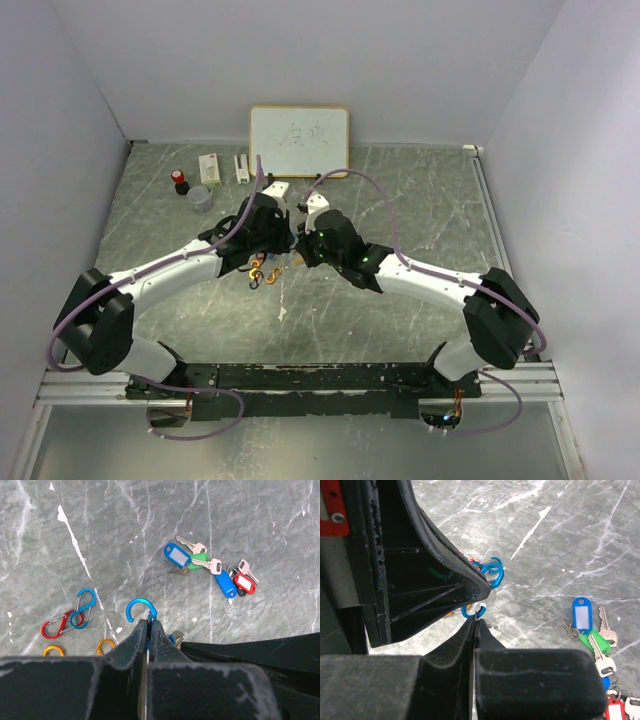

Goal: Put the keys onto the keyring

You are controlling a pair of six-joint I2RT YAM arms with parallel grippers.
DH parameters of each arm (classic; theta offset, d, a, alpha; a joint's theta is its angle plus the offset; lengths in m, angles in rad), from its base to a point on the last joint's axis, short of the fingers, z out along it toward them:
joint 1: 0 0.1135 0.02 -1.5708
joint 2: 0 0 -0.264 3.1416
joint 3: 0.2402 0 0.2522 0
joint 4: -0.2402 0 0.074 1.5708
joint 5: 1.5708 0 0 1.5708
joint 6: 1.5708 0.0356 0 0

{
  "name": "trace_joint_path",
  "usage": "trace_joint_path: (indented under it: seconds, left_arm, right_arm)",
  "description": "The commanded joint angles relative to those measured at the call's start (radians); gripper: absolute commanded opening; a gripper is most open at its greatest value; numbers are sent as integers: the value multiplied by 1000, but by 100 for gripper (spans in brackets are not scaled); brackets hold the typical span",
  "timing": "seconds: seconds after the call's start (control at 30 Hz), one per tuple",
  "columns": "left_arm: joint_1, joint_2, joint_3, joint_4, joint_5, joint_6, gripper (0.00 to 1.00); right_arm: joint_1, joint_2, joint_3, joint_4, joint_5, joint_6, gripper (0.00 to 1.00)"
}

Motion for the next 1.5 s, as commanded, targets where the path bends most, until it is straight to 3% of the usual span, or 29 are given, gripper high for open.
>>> trace_joint_path:
  seconds: [0.0,0.6,0.63,0.77,0.87,1.13,1.27,1.47]
  left_arm:
    - [-9,-29,13,18,-26,1,7]
    - [-9,-15,18,17,-42,-8,7]
    - [-9,-12,24,11,-49,-11,14]
    - [-9,-2,44,-23,-78,-28,64]
    - [-9,-18,35,-20,-94,-33,83]
    - [-9,-74,23,-56,-194,-65,89]
    - [-9,-104,16,-112,-314,-105,100]
    - [-8,-176,-26,-105,-400,-121,100]
  right_arm:
    - [11,-32,-1,9,-2,-15,0]
    - [15,-30,8,3,6,-24,0]
    - [15,-31,6,2,9,-24,0]
    - [16,-33,8,2,19,-23,0]
    - [16,-31,10,-1,22,-23,0]
    - [16,-18,30,-29,82,-9,0]
    - [4,-3,98,-103,213,9,0]
    - [-171,-10,154,-197,245,87,0]
